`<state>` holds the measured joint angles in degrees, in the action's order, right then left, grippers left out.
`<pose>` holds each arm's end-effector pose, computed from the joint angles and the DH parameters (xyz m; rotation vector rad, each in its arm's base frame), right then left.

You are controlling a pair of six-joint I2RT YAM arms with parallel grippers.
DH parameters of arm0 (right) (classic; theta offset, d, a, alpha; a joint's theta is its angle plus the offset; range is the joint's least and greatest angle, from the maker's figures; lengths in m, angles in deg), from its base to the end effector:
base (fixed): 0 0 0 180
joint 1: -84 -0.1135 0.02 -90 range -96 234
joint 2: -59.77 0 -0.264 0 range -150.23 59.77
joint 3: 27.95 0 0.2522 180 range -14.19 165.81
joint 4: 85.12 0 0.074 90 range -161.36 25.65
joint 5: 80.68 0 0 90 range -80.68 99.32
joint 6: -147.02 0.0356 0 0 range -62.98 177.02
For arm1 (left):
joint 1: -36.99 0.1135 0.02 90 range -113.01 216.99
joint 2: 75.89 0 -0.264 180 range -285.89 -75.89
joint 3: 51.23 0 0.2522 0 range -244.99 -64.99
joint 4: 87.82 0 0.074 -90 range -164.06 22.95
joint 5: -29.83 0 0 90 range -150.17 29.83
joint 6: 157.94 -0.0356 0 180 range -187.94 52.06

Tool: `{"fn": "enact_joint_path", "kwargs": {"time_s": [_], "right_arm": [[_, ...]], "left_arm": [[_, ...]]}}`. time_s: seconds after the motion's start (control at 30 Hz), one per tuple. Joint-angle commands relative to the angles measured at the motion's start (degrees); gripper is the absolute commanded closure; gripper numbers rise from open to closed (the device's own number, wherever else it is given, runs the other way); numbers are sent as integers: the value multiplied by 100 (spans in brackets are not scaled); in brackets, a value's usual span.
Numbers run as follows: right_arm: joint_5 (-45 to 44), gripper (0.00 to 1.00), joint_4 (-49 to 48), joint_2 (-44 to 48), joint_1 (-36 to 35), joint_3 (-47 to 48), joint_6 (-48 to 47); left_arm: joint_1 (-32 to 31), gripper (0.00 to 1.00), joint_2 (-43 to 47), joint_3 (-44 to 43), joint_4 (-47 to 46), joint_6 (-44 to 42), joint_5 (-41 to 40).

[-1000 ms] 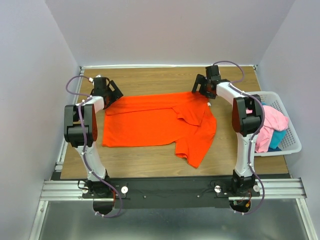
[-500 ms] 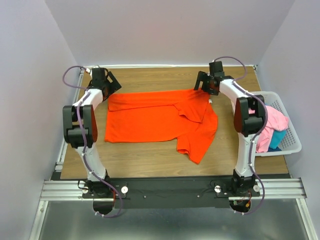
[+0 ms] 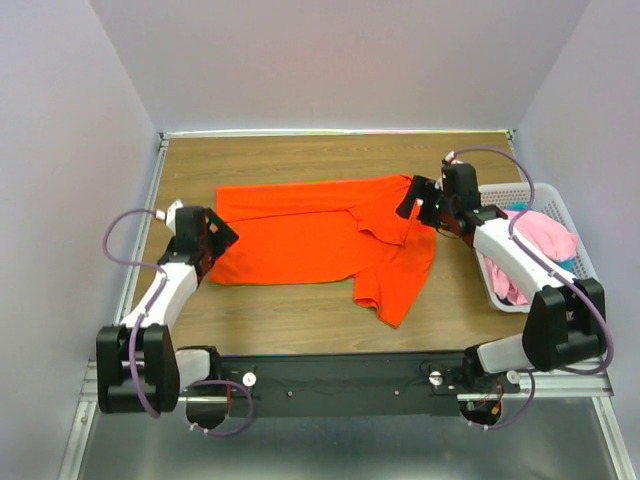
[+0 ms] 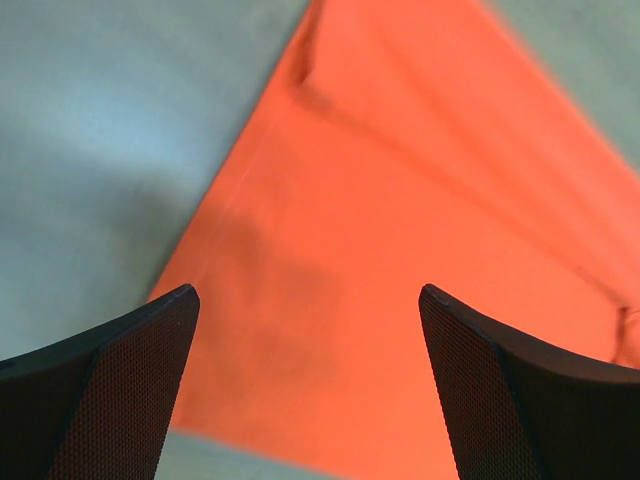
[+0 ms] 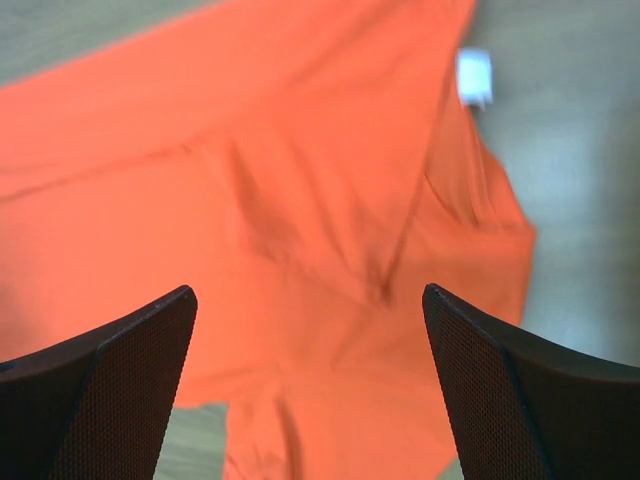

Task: Fold and stack the t-shirts
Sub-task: Fold the tshirt

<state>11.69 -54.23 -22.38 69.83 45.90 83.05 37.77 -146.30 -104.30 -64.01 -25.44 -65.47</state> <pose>0.3084 0.0794 0.2694 0.2141 2.2786 0.4180 0.2546 0.0068 0.2150 -0.8931 2.1199 -0.2725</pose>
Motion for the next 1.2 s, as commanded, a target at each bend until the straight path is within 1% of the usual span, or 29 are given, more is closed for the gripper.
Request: {"fn": "enact_joint_path", "kwargs": {"time_s": [0.0, 0.03, 0.1, 0.2, 0.4, 0.47, 0.63, 0.93, 1.0, 1.03, 1.17], "right_arm": [[-114, 0, -87, 470, 29, -524, 456], [-123, 0, -87, 533, 29, -630, 474], [-149, 0, -87, 647, 29, -683, 518], [-149, 0, -87, 735, 38, -719, 527], [-105, 0, -87, 718, 29, -727, 518], [-79, 0, -87, 683, 29, -719, 501], [-53, 0, -87, 630, 38, -675, 465], [0, 0, -104, 604, 29, -692, 500], [9, 0, -113, 604, 29, -683, 492], [18, 0, -113, 604, 29, -692, 500], [-17, 0, -113, 577, 38, -683, 465]], "left_arm": [[-7, 2, 685, 678, 25, 670, -244], [1, 2, 765, 914, -11, 707, -209], [-7, 2, 862, 1065, -29, 759, -208], [-7, 2, 740, 1241, 24, 900, -340], [-7, 2, 353, 1197, 384, 883, -647], [-7, 2, 362, 1215, 454, 900, -718], [-7, 2, 581, 1057, 972, 1014, -1043], [-7, 2, 1003, 952, 1491, 1331, -1113], [-16, 2, 1055, 1013, 1475, 1384, -947], [-7, 4, 1073, 1057, 1474, 1392, -894], [-16, 5, 1082, 1031, 1579, 1480, -920]]}}
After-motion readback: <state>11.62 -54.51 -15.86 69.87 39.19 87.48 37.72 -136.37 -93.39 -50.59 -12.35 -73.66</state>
